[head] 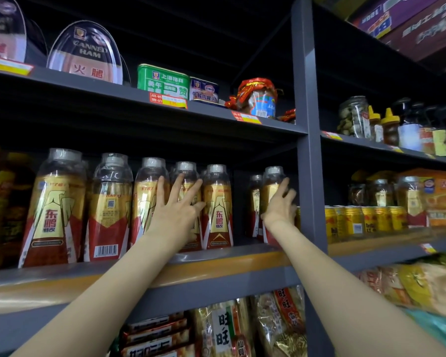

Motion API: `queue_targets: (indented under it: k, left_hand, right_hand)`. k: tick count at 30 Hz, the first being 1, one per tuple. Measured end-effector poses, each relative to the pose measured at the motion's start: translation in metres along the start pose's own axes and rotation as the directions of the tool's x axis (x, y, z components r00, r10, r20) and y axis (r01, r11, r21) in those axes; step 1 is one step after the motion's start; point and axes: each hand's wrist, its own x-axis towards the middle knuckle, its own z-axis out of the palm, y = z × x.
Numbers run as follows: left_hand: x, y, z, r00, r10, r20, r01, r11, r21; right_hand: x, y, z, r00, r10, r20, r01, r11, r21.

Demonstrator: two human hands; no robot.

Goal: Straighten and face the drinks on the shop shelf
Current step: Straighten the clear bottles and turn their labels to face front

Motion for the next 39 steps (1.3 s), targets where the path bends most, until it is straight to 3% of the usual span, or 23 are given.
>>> queue_targets:
  k: [5, 11, 14, 17, 20, 24, 29, 34, 39]
  left_hand:
    - [-0.001, 0.0, 0.0, 1.0, 0.004, 0.002, -0.004, 1.0, 0.004]
    - [0.001, -0.003, -0.013, 1.0, -0.013, 0.009, 0.014, 0.993, -0.119]
    - [-0.004, -0.016, -0.024, 0.993, -0.087, -0.075, 0.073, 0.982, -0.172]
    - [-0.017, -0.034, -0.022, 0.988, -0.145, -0.046, 0.137, 0.98, -0.143]
    - [-0.024, -0.041, -0.014, 0.985, -0.166, 0.054, 0.171, 0.977, -0.123]
    - [-0.024, -0.037, -0.009, 0.986, -0.163, 0.031, 0.166, 0.975, -0.147]
    - [-0.025, -0.039, -0.007, 0.987, -0.163, 0.017, 0.164, 0.976, -0.143]
    - [-0.027, -0.038, -0.013, 0.985, -0.17, 0.031, 0.173, 0.976, -0.136]
    - [-0.022, -0.032, -0.041, 0.981, -0.158, 0.116, 0.176, 0.97, -0.169]
  right_hand:
    - [-0.007, -0.002, -0.01, 0.998, -0.06, 0.026, 0.061, 0.996, -0.06]
    - [-0.018, -0.01, -0.018, 0.944, -0.33, -0.001, 0.329, 0.941, -0.083]
    - [-0.032, -0.023, -0.016, 0.864, -0.499, 0.069, 0.49, 0.864, 0.114]
    - [-0.045, -0.041, -0.006, 0.837, -0.477, 0.27, 0.378, 0.859, 0.346]
    - [-0.041, -0.054, 0.012, 0.848, -0.335, 0.412, 0.171, 0.906, 0.386]
    - [-0.028, -0.056, 0.026, 0.856, -0.22, 0.468, 0.043, 0.932, 0.359]
    - [-0.024, -0.042, 0.011, 0.835, -0.256, 0.487, 0.011, 0.893, 0.45]
    - [-0.046, -0.022, -0.027, 0.834, -0.439, 0.335, 0.125, 0.741, 0.66]
    - [-0.074, -0.008, -0.055, 0.866, -0.488, 0.109, 0.158, 0.474, 0.866]
